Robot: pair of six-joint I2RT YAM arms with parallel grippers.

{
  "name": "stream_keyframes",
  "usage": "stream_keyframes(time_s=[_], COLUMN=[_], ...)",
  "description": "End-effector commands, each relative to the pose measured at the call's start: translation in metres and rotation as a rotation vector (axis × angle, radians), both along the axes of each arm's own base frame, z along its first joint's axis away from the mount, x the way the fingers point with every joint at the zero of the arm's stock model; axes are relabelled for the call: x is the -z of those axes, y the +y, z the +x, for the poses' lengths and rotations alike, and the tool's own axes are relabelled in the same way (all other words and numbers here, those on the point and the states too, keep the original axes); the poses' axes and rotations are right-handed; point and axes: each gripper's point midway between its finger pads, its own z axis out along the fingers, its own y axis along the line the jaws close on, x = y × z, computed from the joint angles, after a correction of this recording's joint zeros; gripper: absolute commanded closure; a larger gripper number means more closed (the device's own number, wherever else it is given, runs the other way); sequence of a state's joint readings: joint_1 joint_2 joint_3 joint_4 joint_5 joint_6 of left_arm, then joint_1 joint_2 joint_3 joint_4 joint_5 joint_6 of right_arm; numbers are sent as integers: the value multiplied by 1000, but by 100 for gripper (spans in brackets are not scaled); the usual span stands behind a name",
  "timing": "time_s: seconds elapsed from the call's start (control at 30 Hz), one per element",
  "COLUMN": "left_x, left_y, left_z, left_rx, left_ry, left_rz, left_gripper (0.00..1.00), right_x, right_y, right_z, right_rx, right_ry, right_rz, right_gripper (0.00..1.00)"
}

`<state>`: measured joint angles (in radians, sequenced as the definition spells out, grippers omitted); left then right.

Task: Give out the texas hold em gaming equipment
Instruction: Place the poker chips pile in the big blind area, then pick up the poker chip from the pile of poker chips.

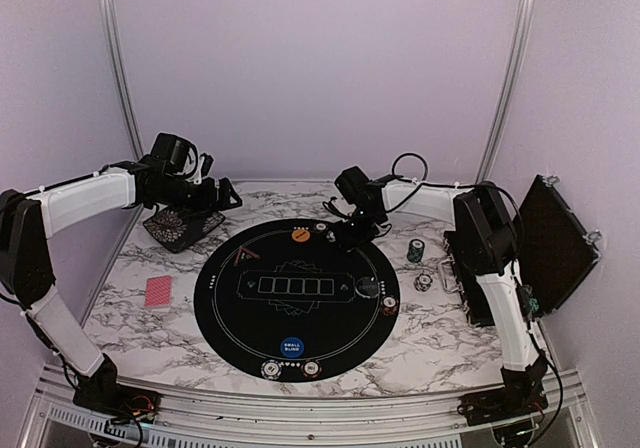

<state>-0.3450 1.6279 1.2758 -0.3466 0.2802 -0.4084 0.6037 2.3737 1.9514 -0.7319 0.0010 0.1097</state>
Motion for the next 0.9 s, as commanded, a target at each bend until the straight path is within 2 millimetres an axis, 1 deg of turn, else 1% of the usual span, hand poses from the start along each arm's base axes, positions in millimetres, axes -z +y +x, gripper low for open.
stream_keyframes(time_s=[0.0, 0.17, 0.27, 0.33, 0.57, 0.87], left_x=[-1, -1, -1, -1, -1, 0], left_y=[2, 3, 3, 2, 2, 3], left_z=[-5, -5, -5, -5, -5, -5], left_rx=[3, 3, 2, 2, 3, 2], left_ry=[14, 10, 12, 10, 10, 13], left_rz=[-4, -3, -1, -2, -3, -1], left_gripper=[1, 1, 1, 1, 1, 1], right_x=[3, 8, 6, 2, -18, -31], right_y=[4, 3, 2, -3, -3, -3], right_z=[-3, -5, -7, -4, 2, 4], right_rx=[2, 4, 3, 21, 32, 38], right_ry=[17, 21, 25, 4, -31, -49], right_rz=[20, -1, -4, -26, -13, -9], right_gripper=[57, 66, 69, 71, 71, 71])
